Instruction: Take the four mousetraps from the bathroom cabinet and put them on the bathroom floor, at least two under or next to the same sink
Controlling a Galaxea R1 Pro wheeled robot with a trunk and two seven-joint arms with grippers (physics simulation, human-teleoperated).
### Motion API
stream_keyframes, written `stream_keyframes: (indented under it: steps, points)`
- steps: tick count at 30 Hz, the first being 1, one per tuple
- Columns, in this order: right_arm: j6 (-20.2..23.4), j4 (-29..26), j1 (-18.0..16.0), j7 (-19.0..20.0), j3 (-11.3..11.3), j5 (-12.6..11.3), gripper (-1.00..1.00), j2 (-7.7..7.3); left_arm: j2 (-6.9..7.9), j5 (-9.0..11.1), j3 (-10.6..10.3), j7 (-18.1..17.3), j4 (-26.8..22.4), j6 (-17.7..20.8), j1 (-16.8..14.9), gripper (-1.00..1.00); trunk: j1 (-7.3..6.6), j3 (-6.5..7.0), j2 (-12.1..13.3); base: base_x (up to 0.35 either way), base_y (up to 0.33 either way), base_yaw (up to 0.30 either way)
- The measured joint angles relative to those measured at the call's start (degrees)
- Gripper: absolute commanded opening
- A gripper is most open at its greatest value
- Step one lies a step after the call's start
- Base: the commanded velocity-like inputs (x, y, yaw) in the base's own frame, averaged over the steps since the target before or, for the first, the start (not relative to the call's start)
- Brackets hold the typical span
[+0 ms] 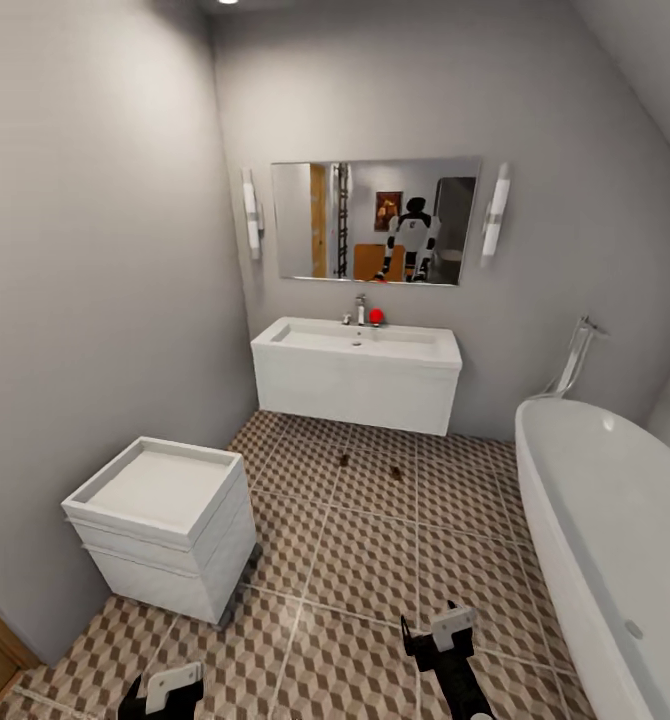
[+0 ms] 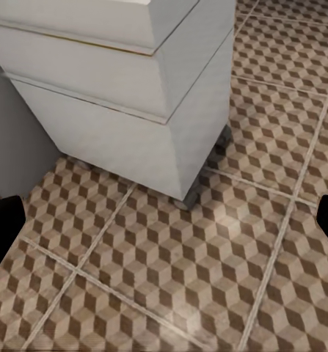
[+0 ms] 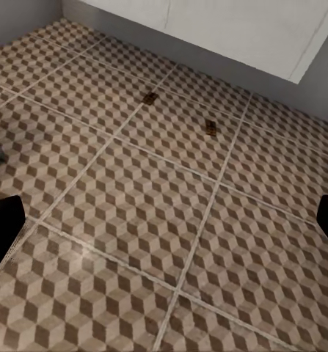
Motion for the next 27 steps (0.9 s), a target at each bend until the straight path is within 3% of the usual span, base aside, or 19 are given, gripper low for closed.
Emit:
stream_keyframes:
  steps: [9,21,27]
  points:
    - [0.01,0.00,0.01,0.00,0.00,0.00,1.00,0.00,0.00,0.00,0.01,0.00,0.00,0.00,0.04,1.00,0.01,-0.22,0.00,-0.034,0.006,0.248]
    - [0.03,0.00,-0.02,0.00,0.00,0.03,1.00,0.00,0.00,0.00,0.01,0.00,0.00,0.00,0.02,1.00,0.03,-0.51,0.00,-0.269,0.070,0.248]
    - [0.04,0.00,0.00,0.00,0.00,0.08,1.00,0.00,0.00,-0.01,0.00,0.00,0.00,0.00,0.03,1.00,0.01,-0.66,0.00,-0.125,0.004,0.248]
